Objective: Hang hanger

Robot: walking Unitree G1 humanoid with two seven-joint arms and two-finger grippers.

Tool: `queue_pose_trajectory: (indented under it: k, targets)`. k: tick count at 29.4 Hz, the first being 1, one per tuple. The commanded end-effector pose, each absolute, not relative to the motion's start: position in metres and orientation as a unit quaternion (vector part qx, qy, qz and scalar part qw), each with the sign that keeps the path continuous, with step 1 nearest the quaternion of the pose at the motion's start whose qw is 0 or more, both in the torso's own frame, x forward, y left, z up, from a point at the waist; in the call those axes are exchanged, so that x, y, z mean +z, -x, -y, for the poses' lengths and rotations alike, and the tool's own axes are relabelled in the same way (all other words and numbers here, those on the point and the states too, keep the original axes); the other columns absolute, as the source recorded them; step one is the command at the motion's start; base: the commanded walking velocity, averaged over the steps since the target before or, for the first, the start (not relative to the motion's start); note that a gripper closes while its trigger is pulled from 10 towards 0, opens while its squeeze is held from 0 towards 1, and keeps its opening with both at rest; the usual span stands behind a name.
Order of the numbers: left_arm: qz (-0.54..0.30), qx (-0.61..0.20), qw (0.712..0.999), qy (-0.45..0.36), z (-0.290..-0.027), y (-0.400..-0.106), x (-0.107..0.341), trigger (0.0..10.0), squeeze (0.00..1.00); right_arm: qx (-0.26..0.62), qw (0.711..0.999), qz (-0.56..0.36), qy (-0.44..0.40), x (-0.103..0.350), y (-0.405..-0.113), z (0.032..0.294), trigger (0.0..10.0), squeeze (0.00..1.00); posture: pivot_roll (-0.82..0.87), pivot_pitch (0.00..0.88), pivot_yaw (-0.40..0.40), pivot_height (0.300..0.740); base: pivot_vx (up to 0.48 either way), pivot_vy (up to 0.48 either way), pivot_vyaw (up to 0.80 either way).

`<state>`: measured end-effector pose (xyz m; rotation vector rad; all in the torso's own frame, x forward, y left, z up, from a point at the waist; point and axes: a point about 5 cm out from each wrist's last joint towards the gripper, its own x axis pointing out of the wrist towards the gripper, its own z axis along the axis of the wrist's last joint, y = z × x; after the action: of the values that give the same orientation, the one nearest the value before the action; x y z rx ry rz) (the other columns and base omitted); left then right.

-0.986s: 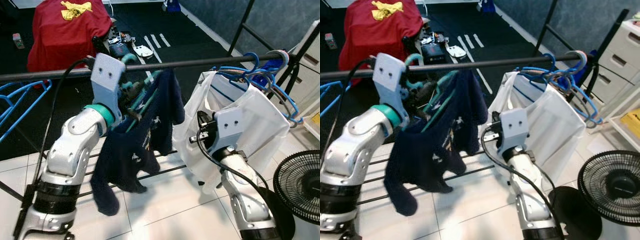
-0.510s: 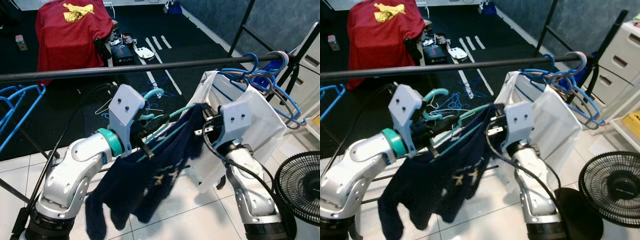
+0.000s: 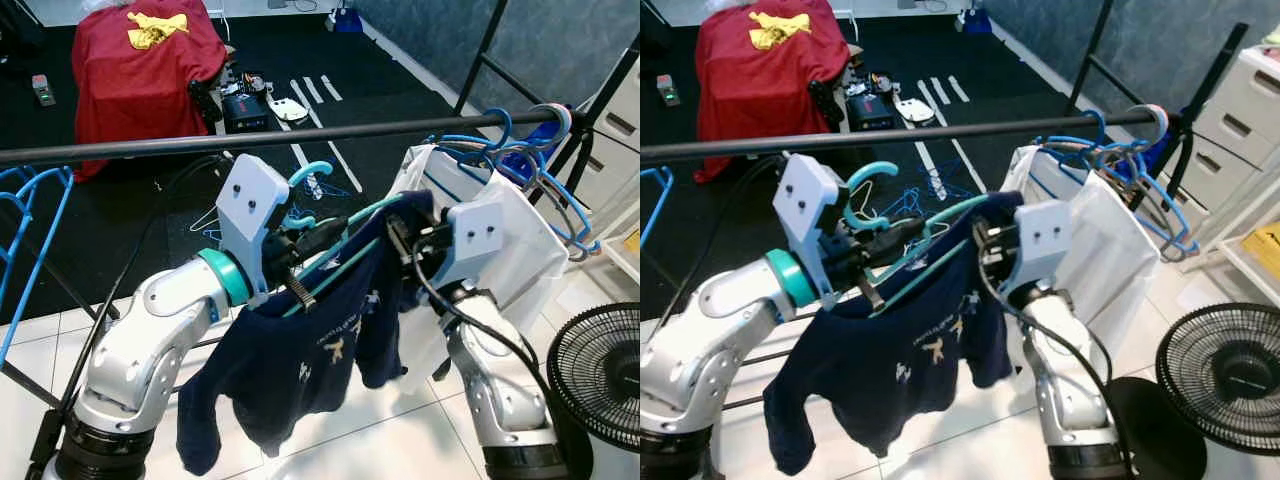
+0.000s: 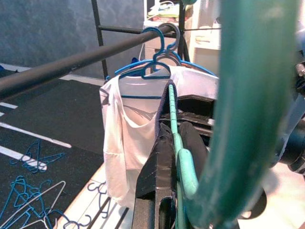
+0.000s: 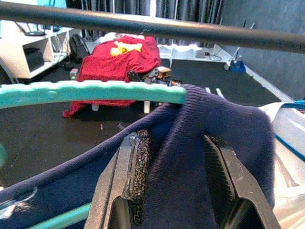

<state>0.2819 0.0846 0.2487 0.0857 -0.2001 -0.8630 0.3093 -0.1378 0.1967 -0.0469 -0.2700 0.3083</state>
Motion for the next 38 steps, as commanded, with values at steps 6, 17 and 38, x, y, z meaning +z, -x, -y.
queue_pose_trajectory:
  k: [6,17,38]
  targets:
    - [0.105,-0.424,0.899,-0.043,-0.081,-0.28,0.252,10.0,0.0,0.159,0.979,0.124,0.036,0.193,-0.306,0.138,10.0,0.0,-0.04,0.069,0.04,0.74,0.0,0.0,0.0]
    - [0.097,-0.434,0.895,-0.038,-0.085,-0.274,0.251,10.0,0.0,0.12,0.984,0.121,0.053,0.192,-0.314,0.152,10.0,0.0,-0.04,0.07,0.036,0.74,0.0,0.0,0.0]
    - [0.074,-0.407,0.908,-0.062,-0.086,-0.283,0.238,10.0,0.0,0.125,0.981,0.143,0.049,0.201,-0.311,0.151,0.0,0.0,-0.04,0.074,0.037,0.74,0.0,0.0,0.0]
